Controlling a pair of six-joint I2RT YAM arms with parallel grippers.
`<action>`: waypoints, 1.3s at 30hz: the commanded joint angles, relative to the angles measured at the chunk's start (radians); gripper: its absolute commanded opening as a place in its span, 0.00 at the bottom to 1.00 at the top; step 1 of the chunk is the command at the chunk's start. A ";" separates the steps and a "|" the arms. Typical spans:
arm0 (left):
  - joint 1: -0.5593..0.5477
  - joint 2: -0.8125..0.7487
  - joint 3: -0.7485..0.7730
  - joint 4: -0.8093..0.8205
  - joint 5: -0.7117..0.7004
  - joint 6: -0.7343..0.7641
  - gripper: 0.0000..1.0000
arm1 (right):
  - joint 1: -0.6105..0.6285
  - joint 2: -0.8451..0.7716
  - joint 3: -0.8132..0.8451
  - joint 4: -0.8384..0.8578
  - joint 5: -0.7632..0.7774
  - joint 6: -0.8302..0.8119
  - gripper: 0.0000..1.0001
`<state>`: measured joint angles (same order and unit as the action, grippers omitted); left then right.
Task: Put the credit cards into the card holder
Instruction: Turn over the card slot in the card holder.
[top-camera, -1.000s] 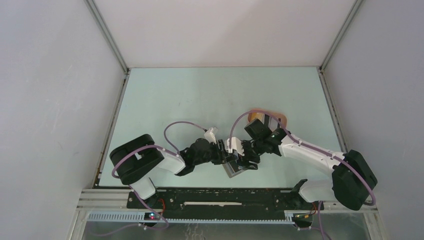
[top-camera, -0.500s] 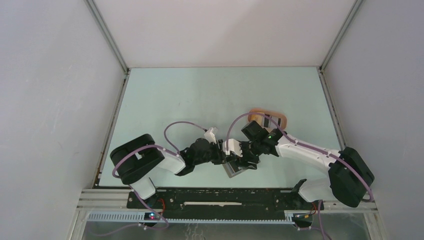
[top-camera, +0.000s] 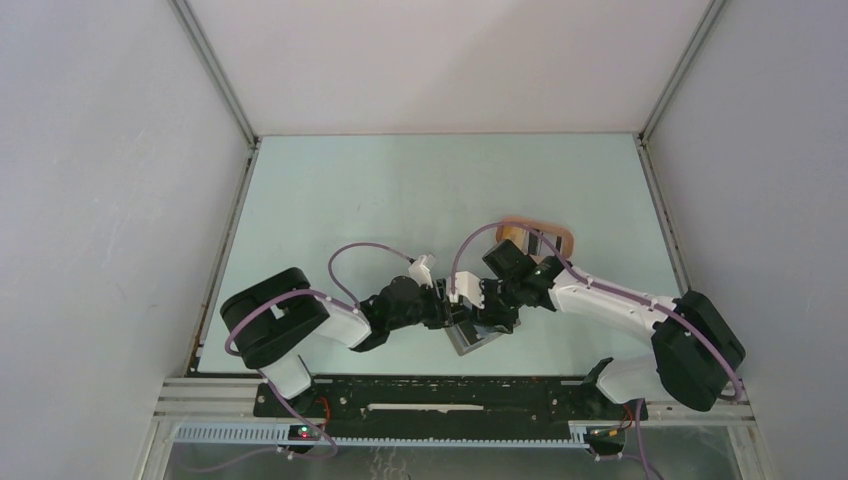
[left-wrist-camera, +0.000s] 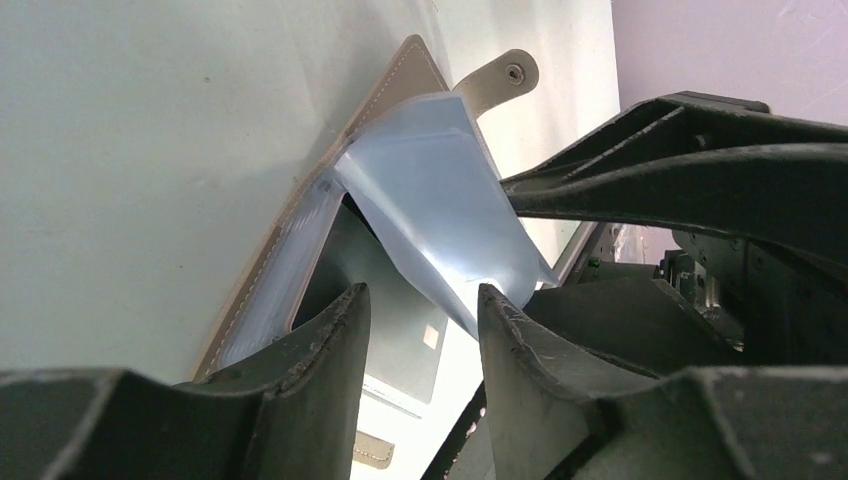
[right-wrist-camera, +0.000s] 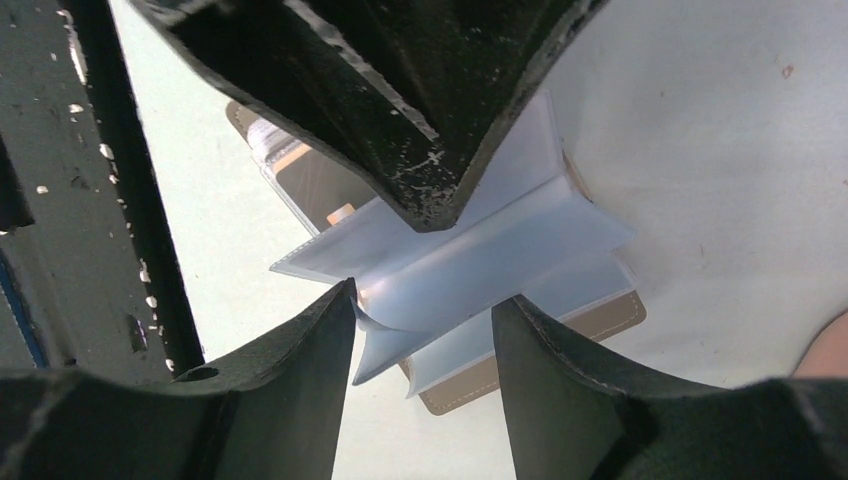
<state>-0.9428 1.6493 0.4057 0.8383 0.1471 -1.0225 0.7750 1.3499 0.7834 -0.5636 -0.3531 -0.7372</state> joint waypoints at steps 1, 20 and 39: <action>0.014 -0.017 -0.041 -0.014 0.002 0.006 0.50 | -0.021 0.030 0.032 0.011 0.046 0.040 0.61; 0.024 -0.175 -0.089 -0.276 -0.066 0.092 0.48 | -0.117 0.082 0.095 -0.024 0.094 0.123 0.63; 0.024 -0.482 -0.126 -0.386 -0.089 0.183 0.46 | -0.077 0.059 0.117 0.019 0.098 0.192 0.59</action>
<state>-0.9268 1.2201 0.3202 0.4591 0.0807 -0.8772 0.6907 1.4601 0.8635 -0.5652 -0.2539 -0.5587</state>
